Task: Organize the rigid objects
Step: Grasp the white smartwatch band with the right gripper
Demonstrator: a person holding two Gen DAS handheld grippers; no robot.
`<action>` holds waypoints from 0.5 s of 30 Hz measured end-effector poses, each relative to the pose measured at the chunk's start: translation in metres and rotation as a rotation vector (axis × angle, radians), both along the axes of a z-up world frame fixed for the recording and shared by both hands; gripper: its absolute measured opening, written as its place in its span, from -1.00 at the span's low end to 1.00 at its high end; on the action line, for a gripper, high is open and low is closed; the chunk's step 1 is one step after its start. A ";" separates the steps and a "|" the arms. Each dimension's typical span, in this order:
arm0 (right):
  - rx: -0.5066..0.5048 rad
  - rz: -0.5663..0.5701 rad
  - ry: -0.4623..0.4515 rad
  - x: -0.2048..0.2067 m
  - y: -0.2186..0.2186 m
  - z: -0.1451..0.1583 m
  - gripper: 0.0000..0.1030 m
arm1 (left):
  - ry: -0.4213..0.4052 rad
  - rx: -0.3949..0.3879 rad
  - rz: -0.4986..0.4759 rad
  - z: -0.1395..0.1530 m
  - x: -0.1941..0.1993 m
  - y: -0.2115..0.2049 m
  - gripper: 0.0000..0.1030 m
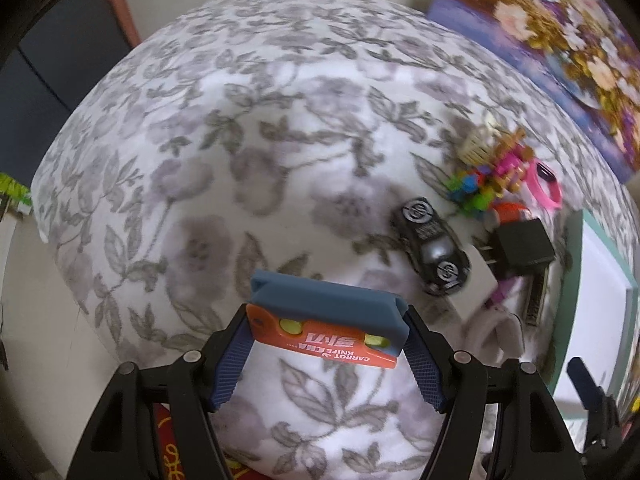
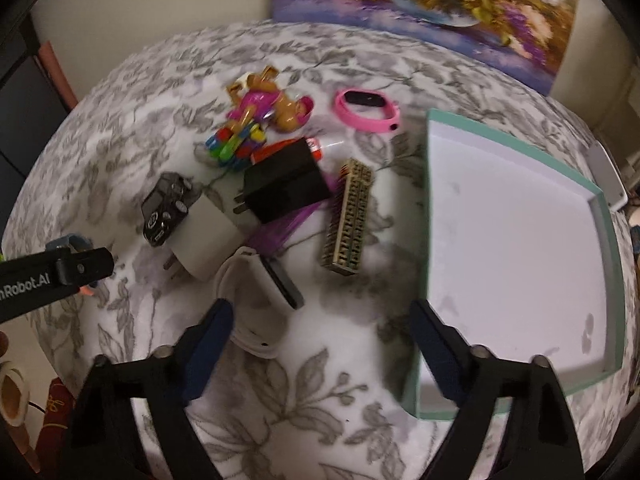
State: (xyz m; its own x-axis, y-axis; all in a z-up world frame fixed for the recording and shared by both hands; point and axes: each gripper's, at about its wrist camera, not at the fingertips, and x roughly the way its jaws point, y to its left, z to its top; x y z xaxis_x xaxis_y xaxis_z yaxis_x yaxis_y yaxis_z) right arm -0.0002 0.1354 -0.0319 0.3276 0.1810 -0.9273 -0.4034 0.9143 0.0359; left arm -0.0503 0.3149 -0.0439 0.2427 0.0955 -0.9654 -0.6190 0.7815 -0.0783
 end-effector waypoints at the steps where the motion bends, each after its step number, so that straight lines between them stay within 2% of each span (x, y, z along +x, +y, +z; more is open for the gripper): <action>1: -0.004 0.004 0.013 0.002 0.002 -0.004 0.59 | 0.003 -0.005 0.002 -0.003 0.000 -0.001 0.45; 4: 0.000 0.011 0.039 0.003 0.005 -0.011 0.49 | 0.012 -0.017 0.003 -0.007 0.001 0.000 0.45; 8: -0.023 0.029 0.030 0.003 0.013 -0.016 0.37 | 0.018 -0.020 0.002 -0.007 -0.002 0.000 0.45; 15: -0.048 0.040 0.027 0.003 0.019 -0.025 0.27 | 0.035 -0.004 -0.008 -0.010 0.002 -0.001 0.45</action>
State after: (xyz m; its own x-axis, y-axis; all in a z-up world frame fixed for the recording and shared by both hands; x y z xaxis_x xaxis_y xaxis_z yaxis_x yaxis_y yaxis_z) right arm 0.0028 0.1543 -0.0573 0.2962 0.1483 -0.9435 -0.4393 0.8984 0.0033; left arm -0.0487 0.3141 -0.0544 0.2097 0.0900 -0.9736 -0.6148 0.7864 -0.0597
